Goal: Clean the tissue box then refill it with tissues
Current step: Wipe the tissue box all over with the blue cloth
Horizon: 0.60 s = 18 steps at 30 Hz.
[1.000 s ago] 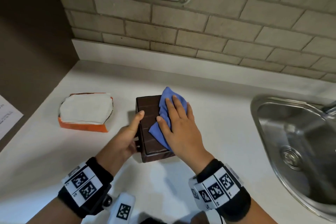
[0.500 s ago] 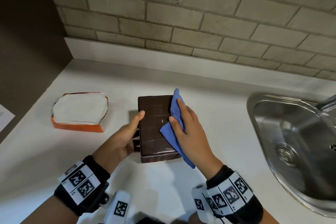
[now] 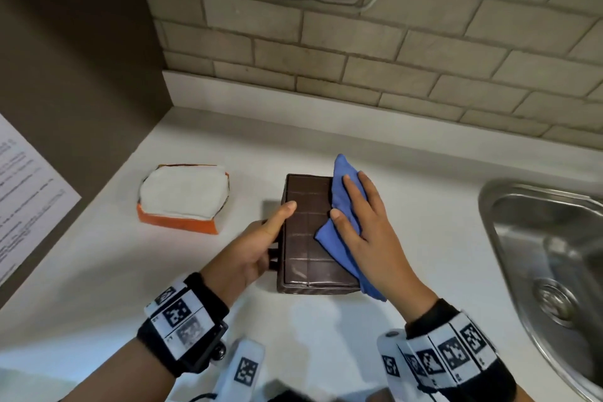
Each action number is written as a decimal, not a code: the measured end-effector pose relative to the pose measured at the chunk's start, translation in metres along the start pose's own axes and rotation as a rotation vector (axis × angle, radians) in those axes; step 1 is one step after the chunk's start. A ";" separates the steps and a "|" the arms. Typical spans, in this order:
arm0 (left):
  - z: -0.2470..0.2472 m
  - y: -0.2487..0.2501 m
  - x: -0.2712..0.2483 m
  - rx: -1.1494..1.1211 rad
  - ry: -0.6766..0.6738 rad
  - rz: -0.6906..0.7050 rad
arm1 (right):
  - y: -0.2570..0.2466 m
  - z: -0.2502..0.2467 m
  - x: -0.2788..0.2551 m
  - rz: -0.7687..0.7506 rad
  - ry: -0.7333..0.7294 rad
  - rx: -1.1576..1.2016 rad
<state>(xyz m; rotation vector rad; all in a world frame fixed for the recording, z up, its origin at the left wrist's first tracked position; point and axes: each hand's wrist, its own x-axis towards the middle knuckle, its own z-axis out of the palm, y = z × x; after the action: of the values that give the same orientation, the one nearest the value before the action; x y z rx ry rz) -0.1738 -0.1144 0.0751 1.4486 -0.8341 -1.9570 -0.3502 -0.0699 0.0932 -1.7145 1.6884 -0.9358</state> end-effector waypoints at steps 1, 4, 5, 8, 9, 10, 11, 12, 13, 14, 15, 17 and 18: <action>-0.002 -0.001 0.001 -0.013 -0.013 0.003 | 0.000 0.000 0.000 0.007 0.004 0.022; -0.009 -0.004 0.010 -0.031 -0.068 -0.004 | 0.002 -0.004 -0.001 0.032 0.043 0.019; -0.010 -0.004 0.013 -0.024 -0.072 -0.004 | 0.002 -0.005 -0.001 0.031 0.056 -0.002; -0.011 -0.002 0.016 -0.009 -0.088 -0.033 | 0.007 -0.010 -0.002 0.024 0.076 -0.091; -0.011 -0.002 0.017 -0.010 -0.095 -0.044 | 0.010 -0.013 -0.001 0.020 0.080 -0.109; -0.012 -0.002 0.017 -0.008 -0.108 -0.060 | 0.012 -0.017 0.000 0.014 0.087 -0.115; -0.013 -0.001 0.016 0.001 -0.122 -0.081 | 0.016 -0.023 0.001 0.008 0.099 -0.109; -0.013 0.000 0.014 0.012 -0.130 -0.090 | 0.019 -0.030 0.002 0.003 0.119 -0.094; -0.013 0.001 0.013 0.022 -0.134 -0.090 | 0.024 -0.038 0.003 0.009 0.143 -0.083; -0.014 0.000 0.013 0.022 -0.137 -0.093 | 0.029 -0.048 0.005 0.029 0.168 -0.075; -0.015 0.000 0.014 0.021 -0.130 -0.100 | 0.035 -0.057 0.006 0.059 0.192 -0.078; -0.019 -0.001 0.016 0.028 -0.105 -0.107 | 0.053 -0.076 0.010 0.107 0.231 -0.127; -0.020 -0.001 0.017 0.033 -0.101 -0.111 | 0.063 -0.084 0.012 0.120 0.250 -0.173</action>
<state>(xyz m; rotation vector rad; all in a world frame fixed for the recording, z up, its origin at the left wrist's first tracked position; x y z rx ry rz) -0.1592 -0.1294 0.0595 1.4532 -0.8493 -2.1235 -0.4554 -0.0787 0.0948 -1.6364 2.0643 -1.0074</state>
